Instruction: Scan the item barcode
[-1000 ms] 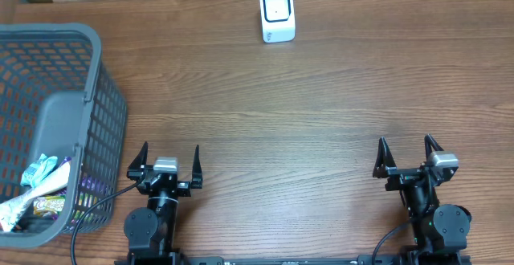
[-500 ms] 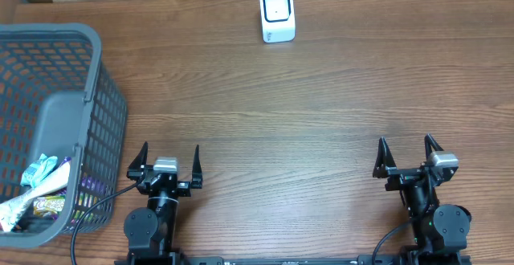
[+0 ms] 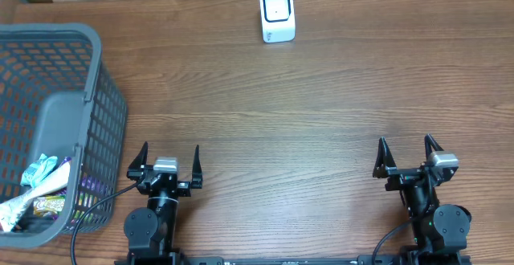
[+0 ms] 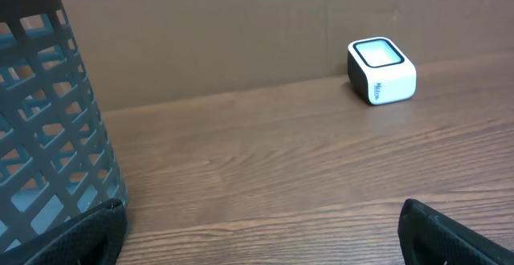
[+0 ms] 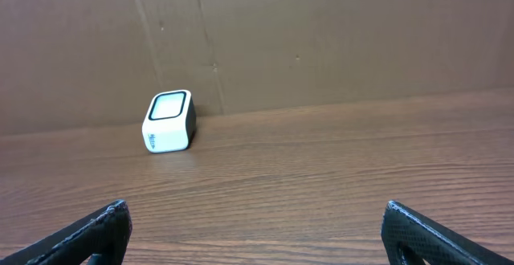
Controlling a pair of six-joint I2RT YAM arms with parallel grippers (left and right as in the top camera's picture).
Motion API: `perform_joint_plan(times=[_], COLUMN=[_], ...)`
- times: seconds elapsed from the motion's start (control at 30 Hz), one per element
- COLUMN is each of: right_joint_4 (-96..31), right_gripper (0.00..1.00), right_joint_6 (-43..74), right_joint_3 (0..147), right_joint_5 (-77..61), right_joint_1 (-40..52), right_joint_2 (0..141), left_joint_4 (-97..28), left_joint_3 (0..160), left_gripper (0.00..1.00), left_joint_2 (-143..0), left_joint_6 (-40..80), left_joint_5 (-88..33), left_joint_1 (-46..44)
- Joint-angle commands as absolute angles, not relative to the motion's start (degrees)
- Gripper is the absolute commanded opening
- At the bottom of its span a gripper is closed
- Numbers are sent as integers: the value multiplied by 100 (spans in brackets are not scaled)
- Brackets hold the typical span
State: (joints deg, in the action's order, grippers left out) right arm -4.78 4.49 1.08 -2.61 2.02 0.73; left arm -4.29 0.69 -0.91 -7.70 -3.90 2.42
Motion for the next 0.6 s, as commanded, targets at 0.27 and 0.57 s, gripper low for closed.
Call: perform_joint_plan(times=[0.27,0.57], right_joint_4=[-460,-399], right_gripper=[100,100], right_joint_6=[486,1096], right_joint_3=[47,49], right_joint_5=[-268,-508], right_joint_1=[228,228], right_joint_2=[16,16], left_joint_4=[-410,-274], left_joint_3=[27,47], left_gripper=[100,100], left_joint_2=[-38,-38], left_joint_6=[-856,-849], left_joint_5=[-456,-482], left_joint_1=[298,298])
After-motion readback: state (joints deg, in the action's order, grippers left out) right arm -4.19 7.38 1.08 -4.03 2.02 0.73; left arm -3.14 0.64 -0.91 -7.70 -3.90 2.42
